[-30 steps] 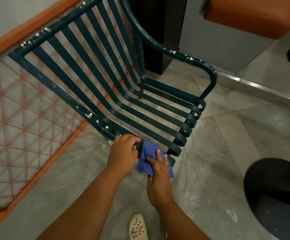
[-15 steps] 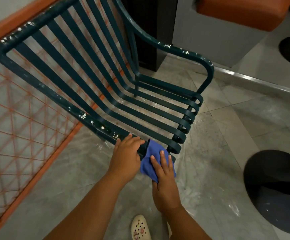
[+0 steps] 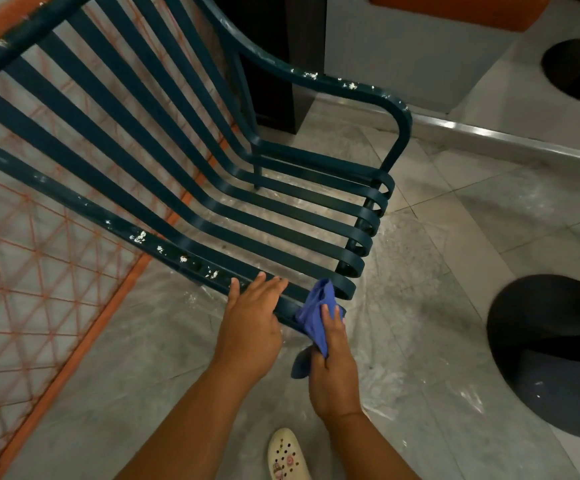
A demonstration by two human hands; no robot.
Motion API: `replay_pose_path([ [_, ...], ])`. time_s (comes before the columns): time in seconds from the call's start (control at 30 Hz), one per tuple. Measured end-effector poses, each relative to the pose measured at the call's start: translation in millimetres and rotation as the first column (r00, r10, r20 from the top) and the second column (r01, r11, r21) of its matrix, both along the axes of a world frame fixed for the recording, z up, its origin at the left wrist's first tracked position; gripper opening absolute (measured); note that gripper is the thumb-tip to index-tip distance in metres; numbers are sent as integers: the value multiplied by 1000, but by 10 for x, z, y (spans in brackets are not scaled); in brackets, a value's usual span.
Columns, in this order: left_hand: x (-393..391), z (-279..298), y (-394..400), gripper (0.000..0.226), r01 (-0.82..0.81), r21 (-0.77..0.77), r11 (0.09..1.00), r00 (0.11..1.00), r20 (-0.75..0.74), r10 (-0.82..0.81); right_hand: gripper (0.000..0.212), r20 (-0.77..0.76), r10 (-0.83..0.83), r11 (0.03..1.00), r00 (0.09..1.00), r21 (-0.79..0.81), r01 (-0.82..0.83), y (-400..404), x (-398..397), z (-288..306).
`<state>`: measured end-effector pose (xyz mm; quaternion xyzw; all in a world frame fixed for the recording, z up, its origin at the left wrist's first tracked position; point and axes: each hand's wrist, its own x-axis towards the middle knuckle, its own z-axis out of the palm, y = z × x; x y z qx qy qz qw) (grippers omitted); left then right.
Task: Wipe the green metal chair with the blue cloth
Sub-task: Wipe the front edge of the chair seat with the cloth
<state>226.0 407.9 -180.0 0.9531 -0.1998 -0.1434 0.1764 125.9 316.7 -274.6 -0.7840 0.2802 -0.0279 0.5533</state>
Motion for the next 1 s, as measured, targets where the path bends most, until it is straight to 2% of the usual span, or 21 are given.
replay_pose_path([
  [0.03,-2,-5,-6,54,21,19,1000,1000,-1,-21,88,9,19,1000,1000,-25,-19,18,47,35],
  [0.13,12,7,-52,48,87,102,991,996,-28,-84,78,103,220,957,970,-216,-195,116,40,73],
  [0.17,15,10,-66,48,106,140,984,994,-29,-103,76,118,232,956,966,-211,-204,120,2,60],
  [0.23,0,0,-86,48,133,227,965,991,-19,-132,70,115,148,988,982,-65,-141,91,-93,-94],
  [0.27,-10,-6,-94,47,139,265,954,990,-8,-141,64,81,68,994,994,78,-74,55,-103,-140],
  [0.33,-11,-13,-112,46,163,330,930,984,13,-177,51,-33,-51,946,998,320,59,-45,-3,-141],
  [0.37,4,-19,-123,46,182,351,919,980,15,-200,48,-54,-67,931,996,356,82,-100,67,-120],
  [0.43,52,-34,-133,46,215,377,901,971,17,-239,41,4,-67,939,998,339,62,-183,192,-15],
  [0.5,93,-48,-137,46,234,387,892,965,17,-261,46,13,-81,906,997,418,69,-229,252,3],
  [0.6,111,-85,-153,44,241,351,905,967,-5,-255,47,-226,-140,774,964,583,249,-303,314,-37],
  [0.63,114,-97,-160,43,242,338,910,967,-10,-253,41,-318,-141,741,938,594,313,-316,358,-12],
  [0.67,117,-106,-167,42,243,326,914,968,-16,-252,36,-383,-141,747,913,564,352,-317,411,10],
  [0.73,122,-121,-170,43,237,299,924,970,-22,-242,30,-384,-140,835,913,449,317,-278,469,78],
  [0.8,110,-128,-170,43,223,286,932,973,-14,-229,28,-212,-200,899,957,349,265,-163,406,107],
  [0.87,85,-135,-168,44,219,302,928,972,17,-235,29,-36,-226,913,974,340,224,-69,250,38],
  [0.9,73,-140,-169,43,217,313,924,971,31,-239,31,-7,-233,908,972,355,221,-41,184,-12],
  [0.93,66,-144,-171,43,215,328,920,970,41,-241,34,-66,-254,877,965,404,258,-43,153,-83],
  [1.0,56,-141,-175,42,213,371,904,966,60,-252,36,-298,-304,710,905,563,423,-113,207,-205],
])
